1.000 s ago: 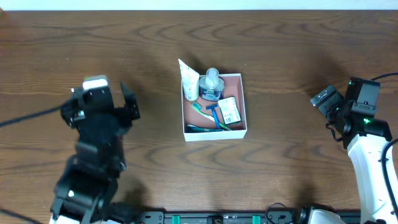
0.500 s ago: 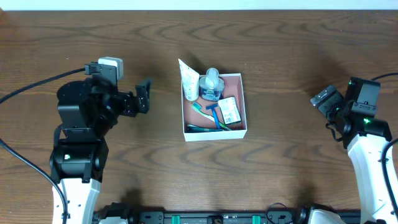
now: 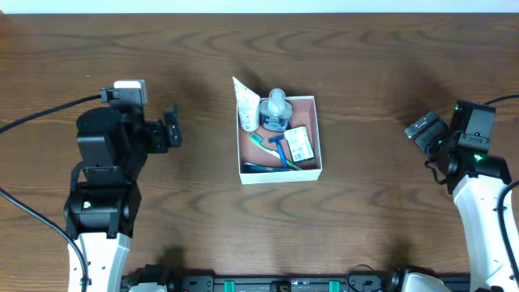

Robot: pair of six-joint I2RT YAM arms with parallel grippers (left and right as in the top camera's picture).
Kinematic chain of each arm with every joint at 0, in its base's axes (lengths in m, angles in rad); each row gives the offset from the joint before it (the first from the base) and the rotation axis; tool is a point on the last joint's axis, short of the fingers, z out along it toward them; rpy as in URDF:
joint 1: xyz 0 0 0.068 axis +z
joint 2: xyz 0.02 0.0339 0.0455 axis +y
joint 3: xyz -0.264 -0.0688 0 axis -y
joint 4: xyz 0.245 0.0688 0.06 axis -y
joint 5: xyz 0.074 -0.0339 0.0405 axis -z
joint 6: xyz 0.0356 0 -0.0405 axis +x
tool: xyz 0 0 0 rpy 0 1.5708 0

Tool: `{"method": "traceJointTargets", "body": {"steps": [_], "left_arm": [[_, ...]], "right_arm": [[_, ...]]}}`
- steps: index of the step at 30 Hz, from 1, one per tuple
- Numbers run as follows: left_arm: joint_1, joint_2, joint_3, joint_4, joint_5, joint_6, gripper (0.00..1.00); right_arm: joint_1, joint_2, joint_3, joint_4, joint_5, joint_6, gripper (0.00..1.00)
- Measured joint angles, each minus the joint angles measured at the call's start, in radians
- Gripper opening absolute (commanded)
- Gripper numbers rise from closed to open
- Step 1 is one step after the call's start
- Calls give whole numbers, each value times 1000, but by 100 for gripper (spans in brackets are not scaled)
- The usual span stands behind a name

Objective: Pack container

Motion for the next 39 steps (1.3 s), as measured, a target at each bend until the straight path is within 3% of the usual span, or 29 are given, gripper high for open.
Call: {"method": "traceJointTargets", "body": {"steps": [6,12,18,25,33,39], "left_arm": [[0,-32,-55,31,-59,37,98],[1,-246,-247,148,-74,66,98],[1,-497,-527,388,-38,69,98],[1,-673,-780,631,43,61,98],[1,-779,-899,649,63,51,98],[0,-850,-903,558,64,42,98]], "right_arm": [[0,0,0,0,0,0,99],[0,0,0,0,0,0,99],[0,0,0,0,0,0,99],[0,0,0,0,0,0,99],[0,0,0,0,0,0,99],[0,0,0,0,0,0,99]]}}
